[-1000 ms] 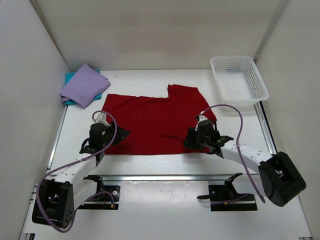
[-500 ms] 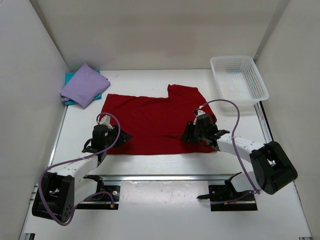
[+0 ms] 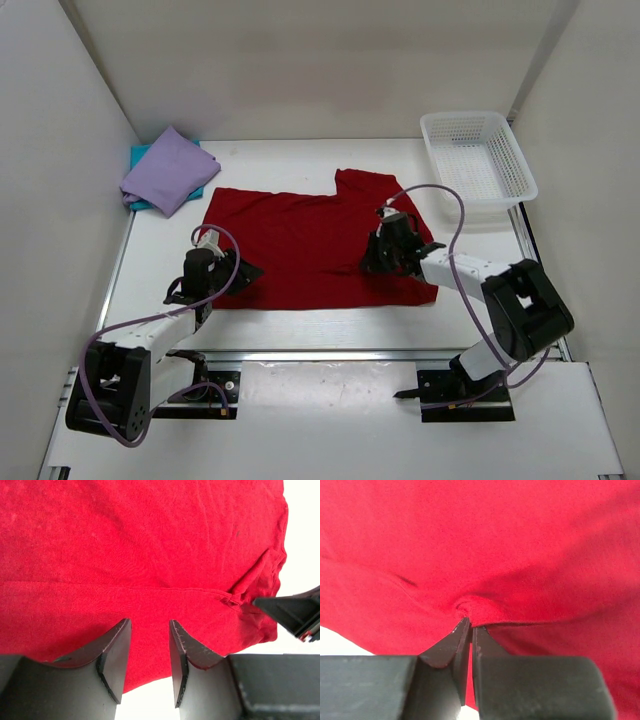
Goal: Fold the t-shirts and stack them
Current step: Fold the flattened tshirt in 1/3 of the way
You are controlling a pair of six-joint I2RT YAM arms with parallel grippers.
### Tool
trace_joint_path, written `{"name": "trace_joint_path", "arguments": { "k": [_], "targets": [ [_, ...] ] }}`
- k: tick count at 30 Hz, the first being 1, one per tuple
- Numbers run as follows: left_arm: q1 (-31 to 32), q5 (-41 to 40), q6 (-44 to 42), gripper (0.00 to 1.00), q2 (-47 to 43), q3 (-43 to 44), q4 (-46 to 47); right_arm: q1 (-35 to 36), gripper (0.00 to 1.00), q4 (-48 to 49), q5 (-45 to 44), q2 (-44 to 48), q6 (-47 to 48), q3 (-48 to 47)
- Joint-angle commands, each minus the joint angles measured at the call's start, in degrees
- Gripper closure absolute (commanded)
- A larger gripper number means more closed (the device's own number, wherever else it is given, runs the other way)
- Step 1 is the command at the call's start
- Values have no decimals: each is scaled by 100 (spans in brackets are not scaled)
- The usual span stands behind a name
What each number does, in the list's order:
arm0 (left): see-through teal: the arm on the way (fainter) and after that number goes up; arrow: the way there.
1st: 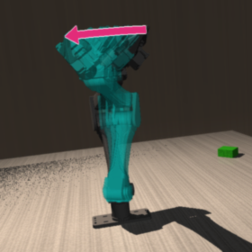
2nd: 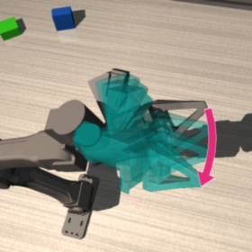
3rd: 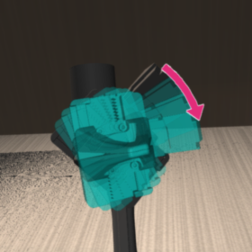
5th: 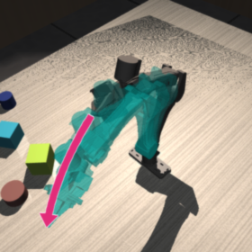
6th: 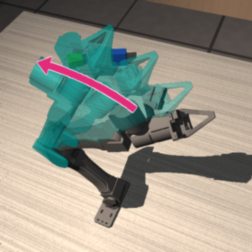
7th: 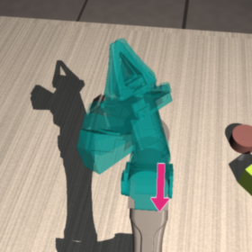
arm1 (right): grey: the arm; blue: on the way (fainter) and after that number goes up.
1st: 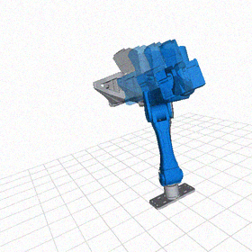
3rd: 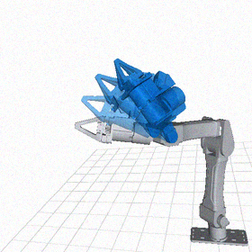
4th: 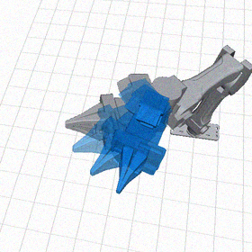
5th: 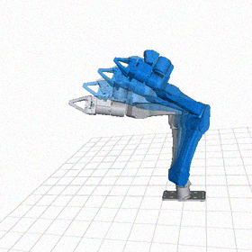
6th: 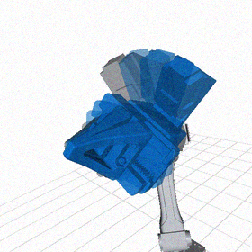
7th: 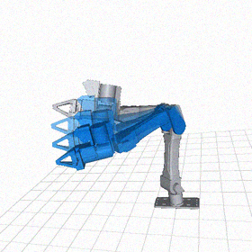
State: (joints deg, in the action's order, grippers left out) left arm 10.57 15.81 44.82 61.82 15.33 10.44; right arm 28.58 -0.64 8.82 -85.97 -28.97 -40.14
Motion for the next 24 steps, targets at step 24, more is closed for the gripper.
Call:
{"name": "trace_joint_path", "arguments": {
  "k": [24],
  "targets": [
    [621,-369,308,54,592,575,485,-816,100,-427,-451,-2001,920,-3752]
  ]
}}
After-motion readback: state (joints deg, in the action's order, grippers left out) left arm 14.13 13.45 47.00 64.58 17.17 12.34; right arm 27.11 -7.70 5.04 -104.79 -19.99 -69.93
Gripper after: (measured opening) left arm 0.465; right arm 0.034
